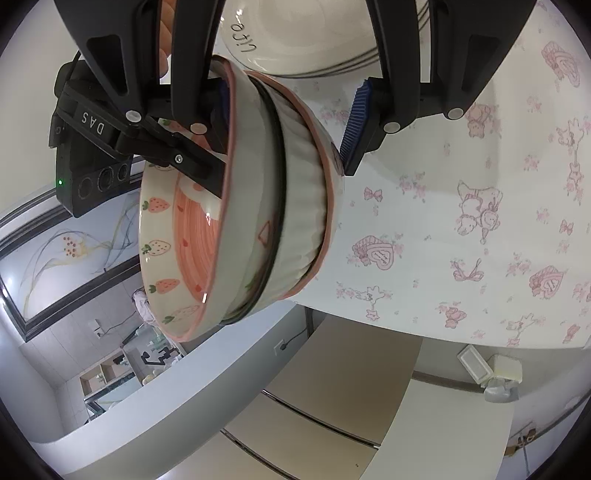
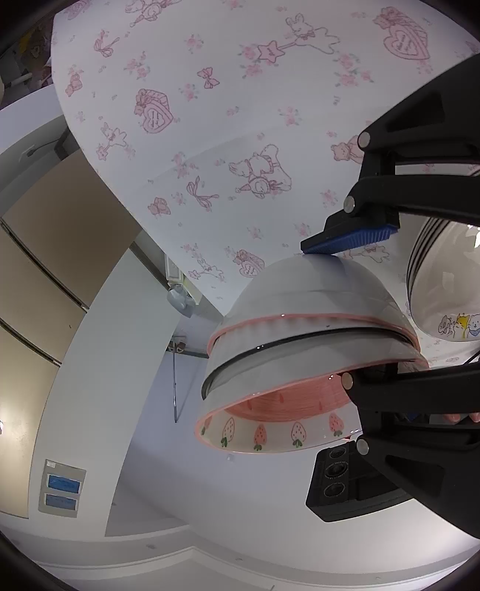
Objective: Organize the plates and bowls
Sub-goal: 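Lift and tilt the bowl stack with both grippers, then carry the tilted bowl stack with both grippers over the 'Life' plate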
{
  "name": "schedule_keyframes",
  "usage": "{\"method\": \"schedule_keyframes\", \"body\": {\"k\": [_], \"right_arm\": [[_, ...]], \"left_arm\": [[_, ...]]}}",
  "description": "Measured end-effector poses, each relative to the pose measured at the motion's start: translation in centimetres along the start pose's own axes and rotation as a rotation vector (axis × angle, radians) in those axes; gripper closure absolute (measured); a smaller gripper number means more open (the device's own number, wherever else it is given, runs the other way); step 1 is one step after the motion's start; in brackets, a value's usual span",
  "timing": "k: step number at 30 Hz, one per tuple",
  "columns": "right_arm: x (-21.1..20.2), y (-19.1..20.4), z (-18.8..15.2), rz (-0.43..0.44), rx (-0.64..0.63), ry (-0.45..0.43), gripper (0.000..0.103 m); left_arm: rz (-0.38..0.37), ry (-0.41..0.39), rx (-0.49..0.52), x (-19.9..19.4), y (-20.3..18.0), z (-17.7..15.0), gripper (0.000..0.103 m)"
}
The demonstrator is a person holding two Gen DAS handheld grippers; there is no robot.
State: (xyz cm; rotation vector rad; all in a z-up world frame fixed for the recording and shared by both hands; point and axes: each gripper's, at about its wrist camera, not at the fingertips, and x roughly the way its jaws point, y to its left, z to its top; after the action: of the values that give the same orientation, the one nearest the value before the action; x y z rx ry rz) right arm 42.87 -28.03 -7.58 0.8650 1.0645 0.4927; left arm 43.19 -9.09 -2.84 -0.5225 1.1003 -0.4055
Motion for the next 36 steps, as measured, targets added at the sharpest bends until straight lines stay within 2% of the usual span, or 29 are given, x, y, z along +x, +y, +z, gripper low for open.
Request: {"method": "schedule_keyframes", "body": {"k": [7, 17, 23, 36], "right_arm": [[-2.6, 2.8, -1.4, 0.006, -0.019, -0.026, 0.061], [-6.9, 6.0, -4.7, 0.018, -0.041, -0.064, 0.061], [-8.5, 7.2, -7.1, 0.028, -0.055, -0.07, 0.061], [-10.7, 7.9, -12.1, 0.027, -0.057, -0.068, 0.061]], "left_arm": [[-0.004, -0.03, 0.038, -4.7, -1.7, -0.6, 0.051], [-0.013, -0.062, 0.076, -11.0, -4.8, -4.4, 0.051], [-0.012, -0.085, 0.08, -13.2, -6.6, -6.4, 0.051], [-0.003, -0.09, 0.074, -16.0, -6.4, -11.2, 0.051]]}}
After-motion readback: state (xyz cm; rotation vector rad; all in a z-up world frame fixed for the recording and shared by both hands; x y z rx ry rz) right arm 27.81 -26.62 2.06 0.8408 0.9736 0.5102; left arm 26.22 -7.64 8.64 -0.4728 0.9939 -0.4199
